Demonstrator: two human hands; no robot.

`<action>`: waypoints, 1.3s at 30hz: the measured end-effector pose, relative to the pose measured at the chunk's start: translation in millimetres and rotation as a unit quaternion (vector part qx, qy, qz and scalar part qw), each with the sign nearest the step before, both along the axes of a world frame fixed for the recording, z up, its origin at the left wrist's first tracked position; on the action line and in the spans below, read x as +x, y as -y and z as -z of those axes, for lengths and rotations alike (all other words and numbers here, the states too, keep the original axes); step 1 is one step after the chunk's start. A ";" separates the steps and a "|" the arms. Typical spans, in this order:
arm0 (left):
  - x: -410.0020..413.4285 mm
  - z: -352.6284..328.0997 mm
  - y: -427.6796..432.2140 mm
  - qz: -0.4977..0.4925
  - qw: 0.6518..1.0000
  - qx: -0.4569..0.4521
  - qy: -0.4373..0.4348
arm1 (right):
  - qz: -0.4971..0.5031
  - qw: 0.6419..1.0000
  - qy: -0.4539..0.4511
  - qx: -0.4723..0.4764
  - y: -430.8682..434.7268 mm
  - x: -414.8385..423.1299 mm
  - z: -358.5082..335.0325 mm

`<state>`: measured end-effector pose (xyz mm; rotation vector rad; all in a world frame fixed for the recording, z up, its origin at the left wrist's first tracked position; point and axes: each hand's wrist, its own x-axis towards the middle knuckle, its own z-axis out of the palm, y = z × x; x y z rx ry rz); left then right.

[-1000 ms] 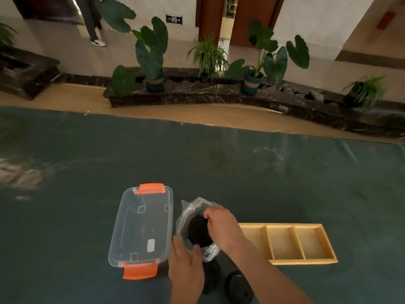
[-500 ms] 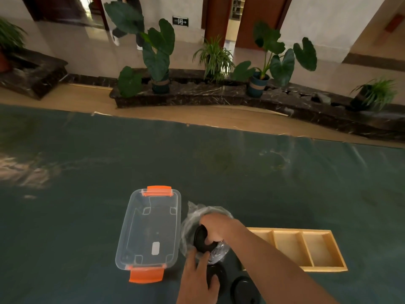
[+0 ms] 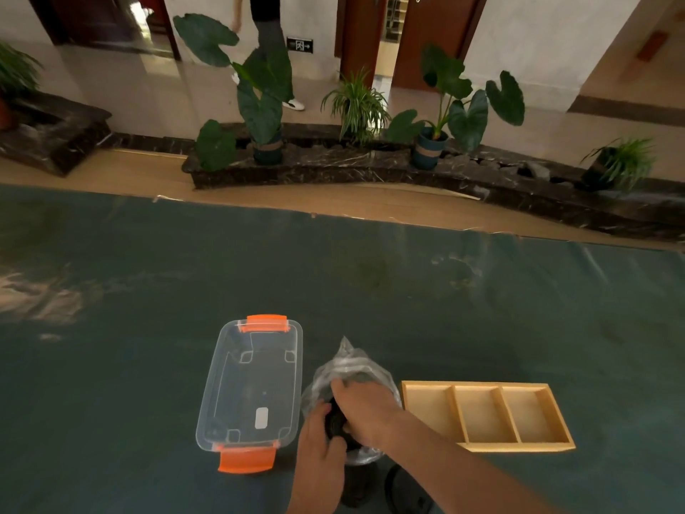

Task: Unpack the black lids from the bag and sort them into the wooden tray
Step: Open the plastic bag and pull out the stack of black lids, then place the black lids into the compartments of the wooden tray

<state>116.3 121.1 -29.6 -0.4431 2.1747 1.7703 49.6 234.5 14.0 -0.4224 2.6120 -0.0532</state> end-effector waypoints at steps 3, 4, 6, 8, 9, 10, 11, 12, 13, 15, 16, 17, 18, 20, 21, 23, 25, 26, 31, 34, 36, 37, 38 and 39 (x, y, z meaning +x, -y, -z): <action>-10.6 -17.9 7.7 -0.061 0.989 0.129 0.028 | -0.041 0.997 -0.059 0.031 9.0 21.1 -22.7; -16.1 -26.7 6.4 -0.084 0.982 0.167 0.034 | -0.062 0.991 -0.114 0.032 9.9 30.3 -28.9; -26.1 -45.3 4.1 -0.139 0.955 0.254 0.059 | -0.064 0.980 -0.190 -0.003 7.6 45.2 -40.9; -26.9 -57.8 5.6 -0.146 0.941 0.297 0.072 | -0.029 0.969 -0.236 -0.058 -1.5 54.4 -52.8; -26.0 -64.4 5.3 -0.140 0.942 0.297 0.071 | -0.002 0.964 -0.251 -0.089 -8.4 57.5 -56.4; -23.1 -67.6 6.8 -0.130 0.948 0.282 0.074 | 0.040 0.956 -0.257 -0.138 -15.6 60.2 -60.1; -21.9 -71.0 6.7 -0.130 0.955 0.257 0.070 | 0.098 0.940 -0.253 -0.208 -22.8 63.0 -62.7; -19.6 -70.3 8.8 -0.126 0.959 0.244 0.068 | 0.162 0.907 -0.257 -0.291 -28.1 66.0 -64.4; -16.6 -72.9 10.0 -0.123 0.961 0.238 0.066 | 0.223 0.863 -0.267 -0.366 -32.9 70.0 -67.9; -11.5 -75.8 11.3 -0.114 0.963 0.236 0.068 | 0.316 0.769 -0.293 -0.472 -40.8 79.6 -76.8; -9.7 -78.2 11.2 -0.112 0.965 0.228 0.065 | 0.334 0.741 -0.303 -0.497 -43.8 84.4 -80.5; -7.6 -86.8 10.0 -0.123 0.966 0.220 0.061 | 0.333 0.726 -0.318 -0.511 -46.9 89.4 -83.8; -6.0 -99.2 9.0 -0.133 0.967 0.212 0.055 | 0.314 0.722 -0.340 -0.514 -49.9 95.0 -86.8; -0.9 -128.6 8.2 -0.108 0.972 0.202 0.060 | 0.249 0.727 -0.397 -0.502 -54.1 104.4 -93.3; 2.9 -144.6 7.7 -0.079 0.968 0.221 0.087 | 0.211 0.731 -0.426 -0.490 -56.5 107.4 -95.9; 8.6 -180.8 3.4 0.001 0.943 0.289 0.164 | 0.134 0.734 -0.476 -0.466 -61.2 112.9 -99.8; 11.3 -200.5 -0.3 0.070 0.901 0.362 0.226 | 0.060 0.738 -0.515 -0.431 -66.8 116.9 -98.8; 12.2 -203.7 -3.2 0.081 0.886 0.385 0.246 | 0.030 0.743 -0.527 -0.412 -70.2 119.6 -96.4; 23.9 -200.5 -22.3 0.098 0.878 0.397 0.248 | 0.019 0.798 -0.507 -0.326 -89.5 143.4 -84.3; 36.7 -177.9 -36.6 0.070 0.896 0.391 0.199 | 0.061 0.848 -0.432 -0.301 -99.9 159.9 -78.4; 46.0 -160.5 -44.1 0.044 0.903 0.396 0.164 | 0.080 0.894 -0.337 -0.285 -108.7 176.8 -82.2; 51.9 -151.9 -47.4 0.028 0.911 0.386 0.141 | 0.102 0.912 -0.274 -0.288 -113.1 185.6 -87.2; 57.7 -142.2 -50.5 0.011 0.923 0.366 0.115 | 0.132 0.919 -0.194 -0.316 -117.7 194.5 -92.0; 64.6 -134.9 -54.9 -0.002 0.937 0.338 0.089 | 0.168 0.908 -0.135 -0.360 -122.8 202.2 -95.4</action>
